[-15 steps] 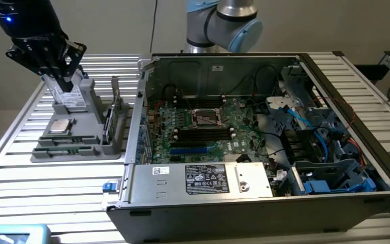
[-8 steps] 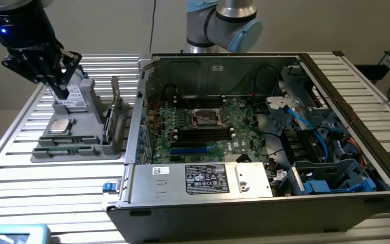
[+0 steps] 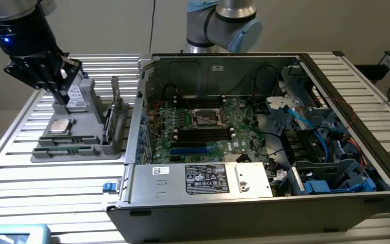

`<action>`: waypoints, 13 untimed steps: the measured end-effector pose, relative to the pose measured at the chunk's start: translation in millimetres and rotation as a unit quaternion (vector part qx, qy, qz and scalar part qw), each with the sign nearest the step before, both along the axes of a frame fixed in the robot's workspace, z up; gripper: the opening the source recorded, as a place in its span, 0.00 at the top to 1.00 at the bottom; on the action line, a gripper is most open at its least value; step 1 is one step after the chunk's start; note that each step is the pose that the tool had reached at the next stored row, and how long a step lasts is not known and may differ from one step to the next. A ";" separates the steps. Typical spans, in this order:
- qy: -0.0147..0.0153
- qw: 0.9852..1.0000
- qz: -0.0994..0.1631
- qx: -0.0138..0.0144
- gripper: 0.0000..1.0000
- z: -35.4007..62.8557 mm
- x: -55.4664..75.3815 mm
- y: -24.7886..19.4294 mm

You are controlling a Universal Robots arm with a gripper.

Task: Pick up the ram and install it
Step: 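Reach for the ram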

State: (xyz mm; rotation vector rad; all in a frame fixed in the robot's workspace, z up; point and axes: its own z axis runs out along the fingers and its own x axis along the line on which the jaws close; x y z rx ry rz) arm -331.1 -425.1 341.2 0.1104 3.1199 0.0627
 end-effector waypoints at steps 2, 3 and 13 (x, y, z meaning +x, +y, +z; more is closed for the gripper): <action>0.000 1.000 0.000 -0.002 0.89 -2.5 -1.2 0.0; 0.000 1.000 0.000 -0.004 0.89 -3.7 -1.8 0.1; 0.000 1.000 0.001 -0.016 0.89 -15.4 -7.3 11.2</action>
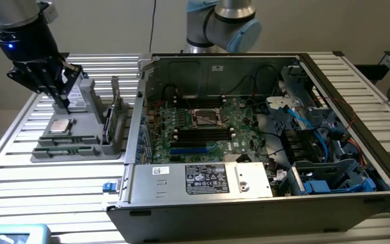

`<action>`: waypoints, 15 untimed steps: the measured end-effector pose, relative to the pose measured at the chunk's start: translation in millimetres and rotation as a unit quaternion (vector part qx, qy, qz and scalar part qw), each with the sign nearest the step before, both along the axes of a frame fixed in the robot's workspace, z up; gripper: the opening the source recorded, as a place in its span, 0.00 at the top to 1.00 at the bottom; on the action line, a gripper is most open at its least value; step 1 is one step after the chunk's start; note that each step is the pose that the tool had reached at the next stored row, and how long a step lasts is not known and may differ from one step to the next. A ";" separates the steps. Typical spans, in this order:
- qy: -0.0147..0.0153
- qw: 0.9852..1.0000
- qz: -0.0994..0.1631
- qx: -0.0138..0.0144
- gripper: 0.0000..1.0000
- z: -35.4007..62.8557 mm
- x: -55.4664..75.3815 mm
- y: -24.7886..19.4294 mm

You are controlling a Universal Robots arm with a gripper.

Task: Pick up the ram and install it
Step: 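Reach for the ram, then pick up the ram and move it above insertion slot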

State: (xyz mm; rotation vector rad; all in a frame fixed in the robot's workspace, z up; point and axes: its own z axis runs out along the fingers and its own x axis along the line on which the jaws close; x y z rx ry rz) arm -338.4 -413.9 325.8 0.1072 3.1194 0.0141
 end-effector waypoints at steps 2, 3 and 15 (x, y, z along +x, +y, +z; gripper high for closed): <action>0.000 1.000 0.000 0.000 0.89 -1.7 -0.5 0.7; 0.000 1.000 0.000 0.000 0.89 -2.3 -0.6 0.8; 0.000 0.995 0.097 -0.001 0.89 -5.9 -1.0 1.0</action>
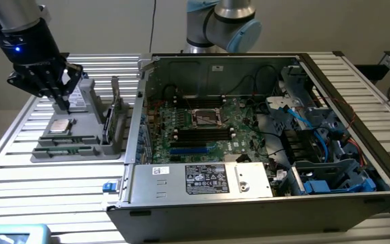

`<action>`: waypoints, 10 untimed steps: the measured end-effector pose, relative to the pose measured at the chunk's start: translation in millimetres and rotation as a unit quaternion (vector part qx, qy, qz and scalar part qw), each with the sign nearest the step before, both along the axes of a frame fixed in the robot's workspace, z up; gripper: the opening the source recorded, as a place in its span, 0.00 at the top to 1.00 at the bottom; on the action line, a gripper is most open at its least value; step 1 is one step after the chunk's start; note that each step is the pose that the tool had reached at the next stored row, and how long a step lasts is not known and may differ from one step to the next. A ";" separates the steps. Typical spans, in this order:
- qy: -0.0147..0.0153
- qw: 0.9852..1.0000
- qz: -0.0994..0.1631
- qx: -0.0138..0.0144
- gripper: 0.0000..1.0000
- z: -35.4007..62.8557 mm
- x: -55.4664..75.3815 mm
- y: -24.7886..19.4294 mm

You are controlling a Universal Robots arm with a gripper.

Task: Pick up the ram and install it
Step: 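Pick up the ram and move it above insertion slot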

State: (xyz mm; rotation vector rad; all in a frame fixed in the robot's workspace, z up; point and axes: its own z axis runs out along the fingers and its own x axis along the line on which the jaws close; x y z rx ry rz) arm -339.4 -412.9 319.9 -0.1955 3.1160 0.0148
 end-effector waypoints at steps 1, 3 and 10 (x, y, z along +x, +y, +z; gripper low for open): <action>0.000 1.000 0.009 0.000 0.89 -0.2 0.0 0.0; 0.000 1.000 0.027 0.000 0.89 -0.5 0.0 0.0; 0.000 0.996 0.091 0.001 0.89 -0.7 0.0 0.0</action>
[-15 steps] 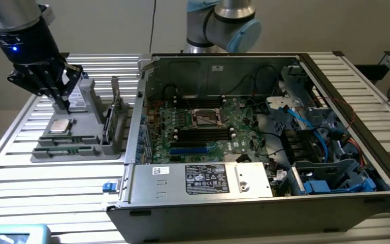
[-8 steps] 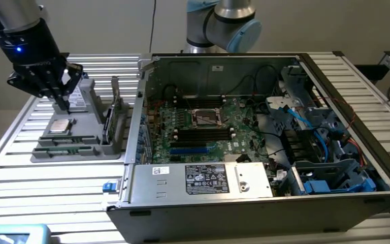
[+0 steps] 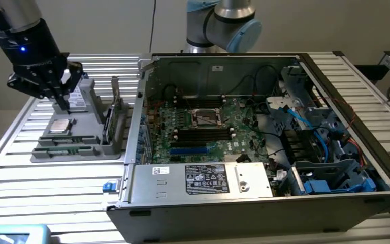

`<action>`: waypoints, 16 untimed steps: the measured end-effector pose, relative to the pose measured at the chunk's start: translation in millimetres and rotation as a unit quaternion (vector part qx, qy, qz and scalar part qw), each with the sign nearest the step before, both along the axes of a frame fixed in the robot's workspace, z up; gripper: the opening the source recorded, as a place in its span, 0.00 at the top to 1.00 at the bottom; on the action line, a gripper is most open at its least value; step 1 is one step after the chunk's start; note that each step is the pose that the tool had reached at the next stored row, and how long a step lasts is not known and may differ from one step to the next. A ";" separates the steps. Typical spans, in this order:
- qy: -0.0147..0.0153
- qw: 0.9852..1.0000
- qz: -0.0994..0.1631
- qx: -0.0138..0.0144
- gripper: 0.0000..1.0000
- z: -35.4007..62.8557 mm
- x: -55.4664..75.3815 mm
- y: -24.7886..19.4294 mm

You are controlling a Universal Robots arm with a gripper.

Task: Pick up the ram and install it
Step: 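Pick up the ram and move it above insertion slot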

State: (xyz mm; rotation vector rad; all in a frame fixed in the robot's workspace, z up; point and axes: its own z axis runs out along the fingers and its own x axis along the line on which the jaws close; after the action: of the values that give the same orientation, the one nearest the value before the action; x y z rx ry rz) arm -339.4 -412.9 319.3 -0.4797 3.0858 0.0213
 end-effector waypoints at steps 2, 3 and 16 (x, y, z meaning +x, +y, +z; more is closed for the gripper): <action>0.000 1.000 0.018 0.000 0.89 0.0 0.0 0.0; 0.000 1.000 0.027 0.000 0.89 -0.1 0.0 0.0; 0.000 0.989 0.145 0.002 0.89 -0.7 0.0 0.0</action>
State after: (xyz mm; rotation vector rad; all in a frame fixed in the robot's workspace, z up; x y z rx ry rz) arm -339.4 -413.0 318.6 -0.9217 2.9855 0.0313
